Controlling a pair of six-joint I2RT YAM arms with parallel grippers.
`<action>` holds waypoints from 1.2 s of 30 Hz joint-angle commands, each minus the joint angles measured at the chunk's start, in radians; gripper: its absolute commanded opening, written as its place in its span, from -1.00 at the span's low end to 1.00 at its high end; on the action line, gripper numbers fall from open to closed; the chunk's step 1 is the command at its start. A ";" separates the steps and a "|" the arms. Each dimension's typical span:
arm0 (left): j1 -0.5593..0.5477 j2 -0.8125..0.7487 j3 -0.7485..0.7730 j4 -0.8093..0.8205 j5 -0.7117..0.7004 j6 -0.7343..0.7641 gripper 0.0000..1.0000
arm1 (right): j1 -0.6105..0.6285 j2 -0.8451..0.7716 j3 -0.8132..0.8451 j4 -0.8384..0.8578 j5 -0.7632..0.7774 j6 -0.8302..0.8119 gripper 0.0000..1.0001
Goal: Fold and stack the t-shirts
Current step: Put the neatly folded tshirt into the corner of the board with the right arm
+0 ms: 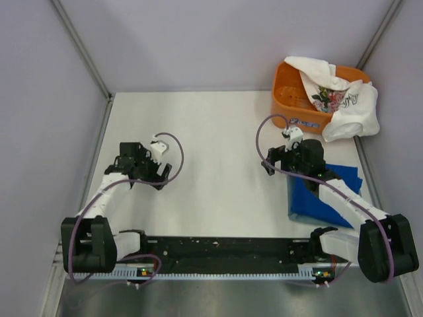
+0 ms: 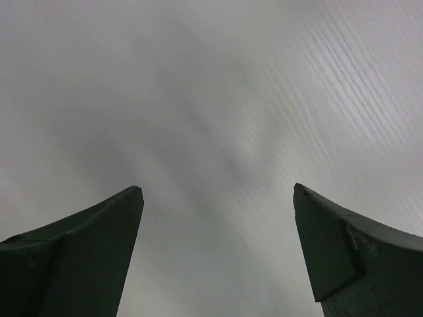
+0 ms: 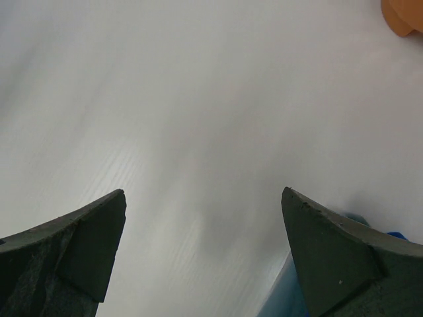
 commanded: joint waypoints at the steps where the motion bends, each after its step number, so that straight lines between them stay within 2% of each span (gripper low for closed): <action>1: 0.077 -0.130 -0.118 0.302 0.043 -0.110 0.97 | 0.009 -0.013 -0.086 0.385 0.024 0.018 0.97; 5: 0.096 -0.190 -0.218 0.463 0.031 -0.175 0.97 | 0.009 0.004 -0.101 0.414 0.091 -0.031 0.97; 9: 0.100 -0.178 -0.241 0.597 -0.054 -0.267 0.98 | 0.007 -0.003 -0.123 0.430 0.150 -0.068 0.97; 18: 0.100 -0.146 -0.313 0.833 -0.086 -0.341 0.98 | 0.004 -0.039 -0.155 0.442 0.230 -0.087 0.97; 36: 0.100 -0.155 -0.372 0.876 -0.032 -0.341 0.97 | 0.006 -0.026 -0.149 0.430 0.230 -0.108 0.97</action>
